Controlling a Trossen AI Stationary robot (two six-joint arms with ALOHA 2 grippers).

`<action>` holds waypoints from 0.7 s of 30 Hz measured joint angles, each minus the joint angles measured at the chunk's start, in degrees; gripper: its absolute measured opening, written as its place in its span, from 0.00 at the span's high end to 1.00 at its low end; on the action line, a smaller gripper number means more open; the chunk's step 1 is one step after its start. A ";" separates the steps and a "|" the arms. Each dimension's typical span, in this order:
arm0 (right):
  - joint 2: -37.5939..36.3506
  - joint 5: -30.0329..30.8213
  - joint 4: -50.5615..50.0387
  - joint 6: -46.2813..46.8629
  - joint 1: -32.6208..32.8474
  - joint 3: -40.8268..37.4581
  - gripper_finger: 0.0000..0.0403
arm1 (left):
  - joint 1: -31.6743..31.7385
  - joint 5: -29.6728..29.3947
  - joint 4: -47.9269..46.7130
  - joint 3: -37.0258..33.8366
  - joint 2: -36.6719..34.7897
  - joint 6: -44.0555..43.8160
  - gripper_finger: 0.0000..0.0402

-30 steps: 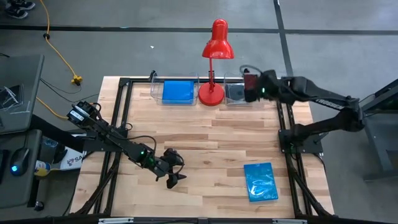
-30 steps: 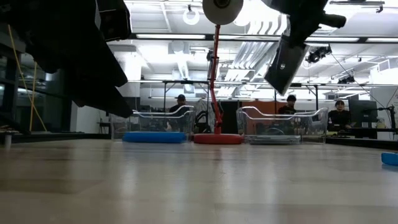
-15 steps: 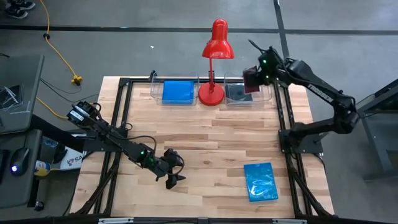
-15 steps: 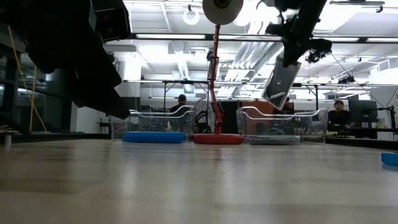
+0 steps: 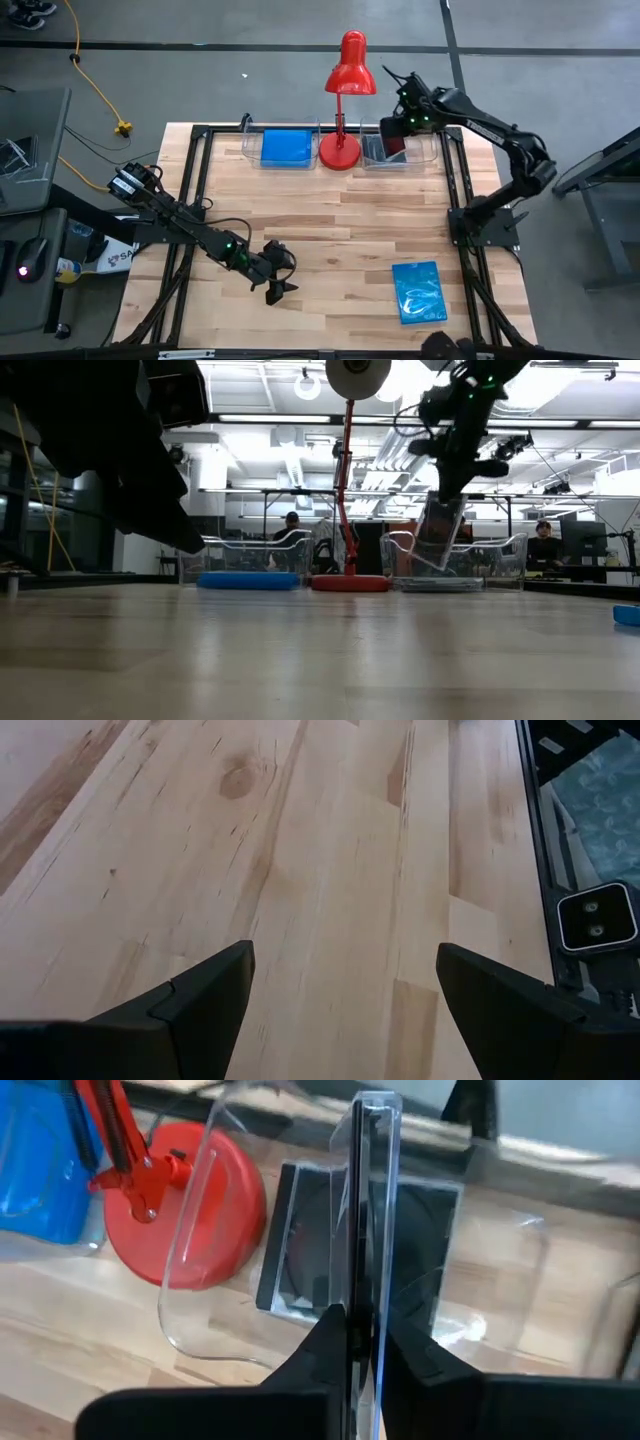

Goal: Pick & place jewel cases by type
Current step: Put the black cd case into the right transparent bin

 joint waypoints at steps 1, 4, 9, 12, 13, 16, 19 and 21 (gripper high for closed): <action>0.74 -0.41 0.26 0.06 0.00 0.00 0.96 | 0.02 0.07 0.00 0.00 0.00 0.00 0.22; 2.78 -2.56 2.37 0.22 0.00 0.00 0.96 | 0.00 0.27 0.00 0.00 0.00 0.00 0.22; 5.32 -6.42 6.10 1.49 0.00 0.10 0.97 | 0.02 0.28 0.00 -0.02 0.00 -0.02 0.22; 6.18 -7.72 8.00 2.56 -0.01 0.11 0.96 | 0.00 0.36 0.00 -0.02 0.00 -0.04 0.22; 6.36 -8.10 8.43 2.89 -0.12 0.11 0.95 | 0.00 0.46 0.00 -0.02 0.00 -0.04 0.22; 6.74 -9.70 9.18 2.96 -0.77 0.11 0.95 | 0.02 0.71 0.00 -0.02 0.00 -0.26 0.22; 6.73 -11.50 9.14 2.93 -1.64 0.11 0.96 | 0.00 0.92 0.02 -0.02 0.00 -0.26 0.22; 6.56 -13.23 8.78 2.84 -2.26 0.00 0.97 | 0.00 0.92 0.02 -0.02 0.00 -0.26 0.22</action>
